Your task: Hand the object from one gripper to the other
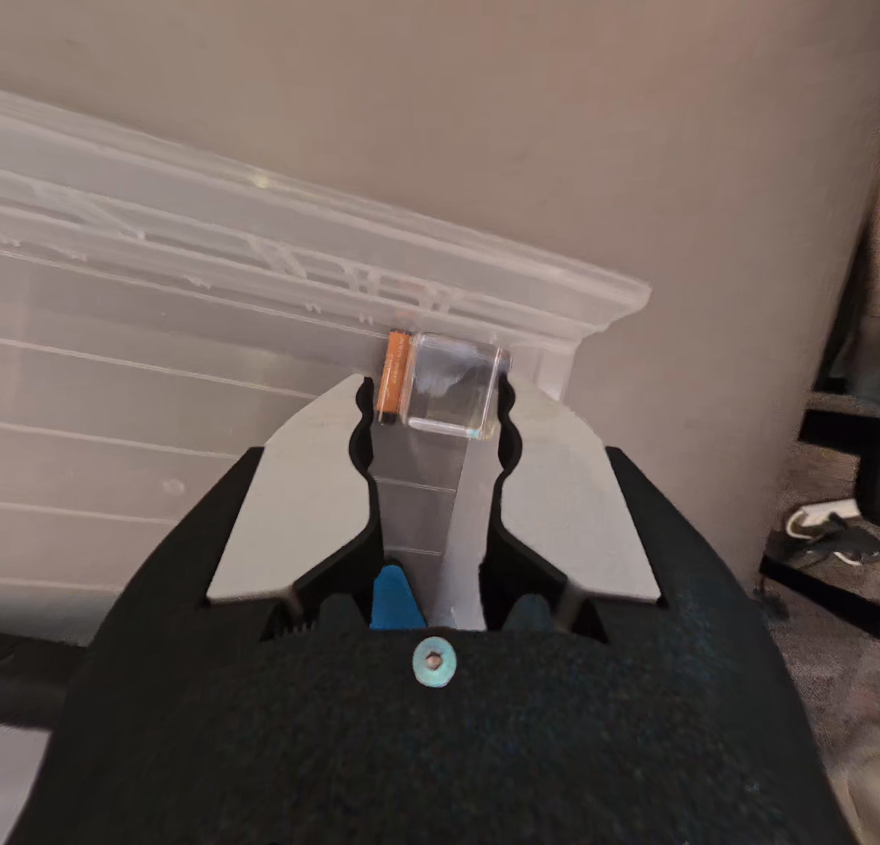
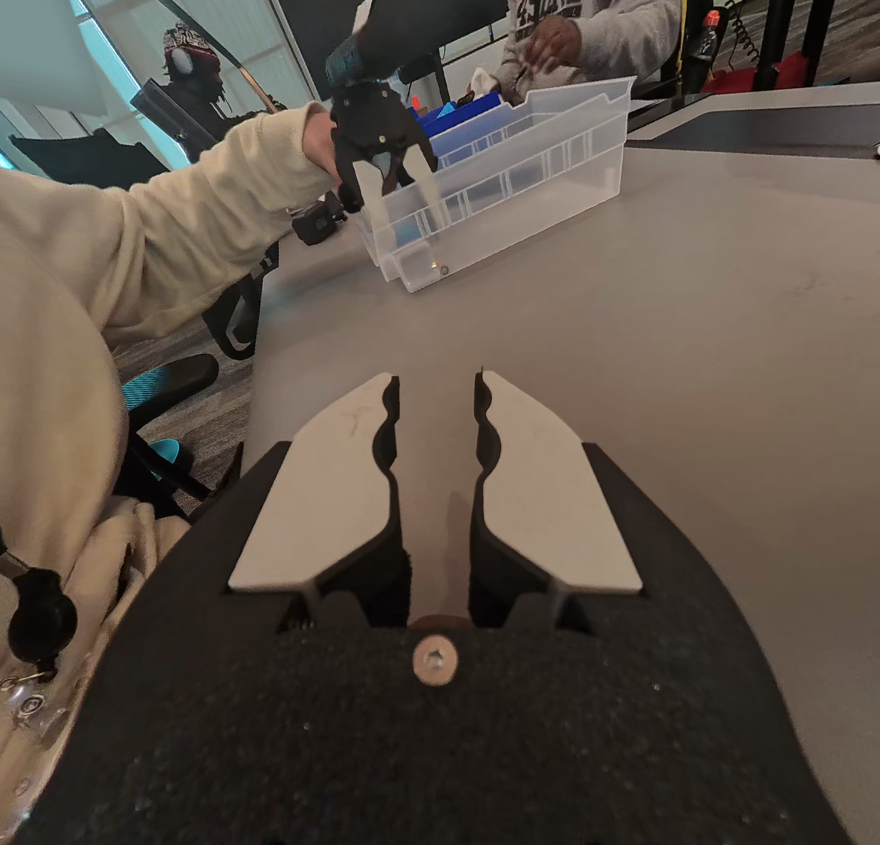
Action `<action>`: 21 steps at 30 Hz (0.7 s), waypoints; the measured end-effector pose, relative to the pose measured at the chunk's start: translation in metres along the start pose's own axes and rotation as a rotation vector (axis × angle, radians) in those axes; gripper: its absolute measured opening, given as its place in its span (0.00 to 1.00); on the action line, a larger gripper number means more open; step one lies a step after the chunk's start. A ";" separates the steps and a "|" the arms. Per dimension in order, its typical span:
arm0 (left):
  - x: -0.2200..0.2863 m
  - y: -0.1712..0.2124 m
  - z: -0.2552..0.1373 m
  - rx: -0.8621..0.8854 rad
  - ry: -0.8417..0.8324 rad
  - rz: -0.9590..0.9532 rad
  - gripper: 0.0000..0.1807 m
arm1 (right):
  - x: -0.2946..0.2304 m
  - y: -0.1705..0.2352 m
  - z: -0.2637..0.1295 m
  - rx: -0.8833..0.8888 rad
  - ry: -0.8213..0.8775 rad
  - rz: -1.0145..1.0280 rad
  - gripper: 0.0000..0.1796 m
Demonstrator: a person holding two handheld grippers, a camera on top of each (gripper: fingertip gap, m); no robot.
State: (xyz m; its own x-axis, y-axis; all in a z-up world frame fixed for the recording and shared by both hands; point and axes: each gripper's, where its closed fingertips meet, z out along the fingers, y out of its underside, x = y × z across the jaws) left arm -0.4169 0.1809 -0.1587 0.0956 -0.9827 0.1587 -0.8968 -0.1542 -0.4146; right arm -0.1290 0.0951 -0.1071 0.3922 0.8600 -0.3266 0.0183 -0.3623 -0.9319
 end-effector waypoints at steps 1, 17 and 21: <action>0.000 -0.001 0.001 0.001 0.016 0.011 0.28 | 0.002 0.000 0.001 0.001 0.004 -0.001 0.17; -0.037 0.005 -0.013 -0.024 -0.147 0.088 0.22 | 0.019 -0.002 0.000 0.023 0.019 0.066 0.17; -0.035 0.005 -0.012 -0.044 -0.136 0.123 0.27 | 0.017 -0.002 0.004 0.015 0.009 0.066 0.17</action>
State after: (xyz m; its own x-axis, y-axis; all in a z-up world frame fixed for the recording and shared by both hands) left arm -0.4300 0.2157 -0.1558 0.0388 -0.9991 -0.0149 -0.9231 -0.0301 -0.3833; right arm -0.1266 0.1116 -0.1114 0.3999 0.8311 -0.3865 -0.0220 -0.4128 -0.9106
